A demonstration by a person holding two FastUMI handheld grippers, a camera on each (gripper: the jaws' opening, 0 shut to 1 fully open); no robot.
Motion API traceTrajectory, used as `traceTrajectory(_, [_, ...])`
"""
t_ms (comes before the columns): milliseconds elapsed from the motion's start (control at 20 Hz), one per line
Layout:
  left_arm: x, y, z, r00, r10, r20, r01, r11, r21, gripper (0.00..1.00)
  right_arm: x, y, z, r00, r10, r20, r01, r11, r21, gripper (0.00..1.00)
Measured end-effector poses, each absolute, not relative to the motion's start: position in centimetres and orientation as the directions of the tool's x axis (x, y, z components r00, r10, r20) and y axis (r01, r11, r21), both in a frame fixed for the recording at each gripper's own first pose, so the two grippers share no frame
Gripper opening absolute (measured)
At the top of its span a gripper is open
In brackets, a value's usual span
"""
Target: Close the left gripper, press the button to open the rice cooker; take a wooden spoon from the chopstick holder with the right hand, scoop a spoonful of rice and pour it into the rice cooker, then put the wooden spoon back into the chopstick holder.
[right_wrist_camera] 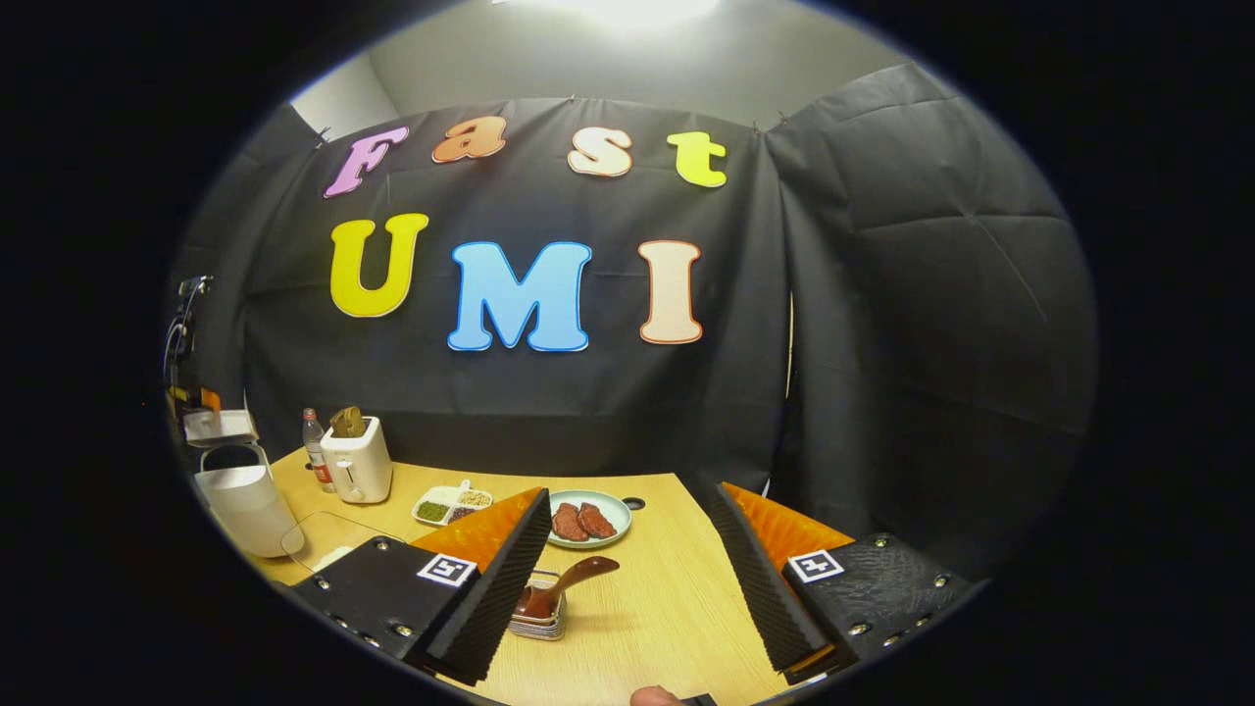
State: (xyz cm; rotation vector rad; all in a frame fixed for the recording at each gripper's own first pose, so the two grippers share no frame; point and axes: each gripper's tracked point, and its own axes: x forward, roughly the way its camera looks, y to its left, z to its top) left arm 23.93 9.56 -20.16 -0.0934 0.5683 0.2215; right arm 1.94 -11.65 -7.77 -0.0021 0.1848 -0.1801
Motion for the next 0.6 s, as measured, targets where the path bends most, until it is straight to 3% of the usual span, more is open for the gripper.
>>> traceTrajectory(600, [20.8, 7.3, -26.4, 0.777, 0.157, -0.61, -0.186, 0.982, 0.017, 0.98, 1.1, -11.3, -8.3, 0.966, -0.16, -0.202, 0.156, 0.987, -0.038, 1.0])
